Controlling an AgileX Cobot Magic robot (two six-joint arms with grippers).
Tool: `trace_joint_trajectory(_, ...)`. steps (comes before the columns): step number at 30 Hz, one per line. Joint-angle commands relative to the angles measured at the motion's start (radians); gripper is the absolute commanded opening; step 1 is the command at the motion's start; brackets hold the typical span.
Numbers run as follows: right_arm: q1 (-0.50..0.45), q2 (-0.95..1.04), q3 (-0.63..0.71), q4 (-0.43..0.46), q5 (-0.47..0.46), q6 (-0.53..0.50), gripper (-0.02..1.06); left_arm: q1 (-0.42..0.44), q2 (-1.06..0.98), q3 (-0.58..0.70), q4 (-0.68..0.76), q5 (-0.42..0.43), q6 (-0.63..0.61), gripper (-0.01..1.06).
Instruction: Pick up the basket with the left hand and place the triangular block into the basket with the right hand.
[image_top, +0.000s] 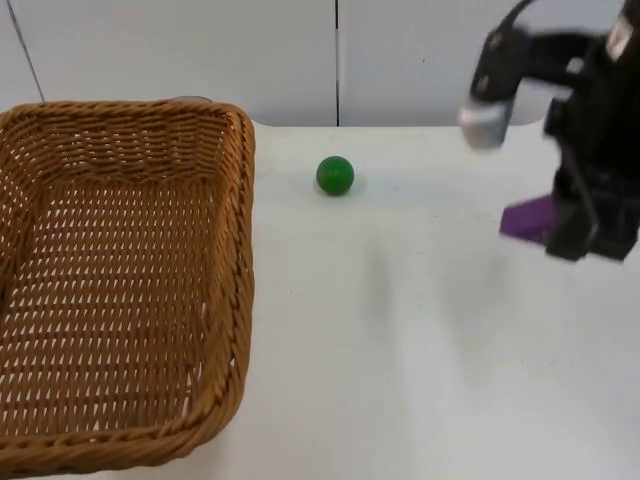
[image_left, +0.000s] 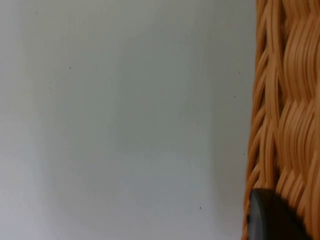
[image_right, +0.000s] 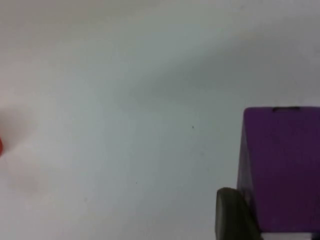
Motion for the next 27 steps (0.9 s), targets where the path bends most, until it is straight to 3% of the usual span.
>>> trace_joint_trajectory(1, 0.001, -0.044, -0.004, -0.002, 0.026, 0.057, 0.0, 0.003, -0.003, 0.001, -0.035, 0.009, 0.0, 0.0)
trace_joint_trajectory(11, 0.001, -0.074, -0.02, 0.011, 0.06, 0.226, 0.0, 0.003, -0.003, 0.001, -0.029, 0.026, 0.0, 0.0)
trace_joint_trajectory(17, 0.019, -0.073, -0.098, 0.059, 0.082, 0.258, 0.0, 0.003, -0.003, 0.001, -0.024, 0.026, 0.0, 0.0)
trace_joint_trajectory(22, 0.127, -0.03, -0.216, 0.047, 0.077, 0.265, 0.0, 0.003, -0.003, 0.001, -0.026, 0.027, 0.0, 0.0)
trace_joint_trajectory(27, 0.243, 0.148, -0.49, 0.053, 0.079, 0.273, 0.0, 0.003, -0.003, 0.001, -0.026, 0.027, 0.0, 0.0)
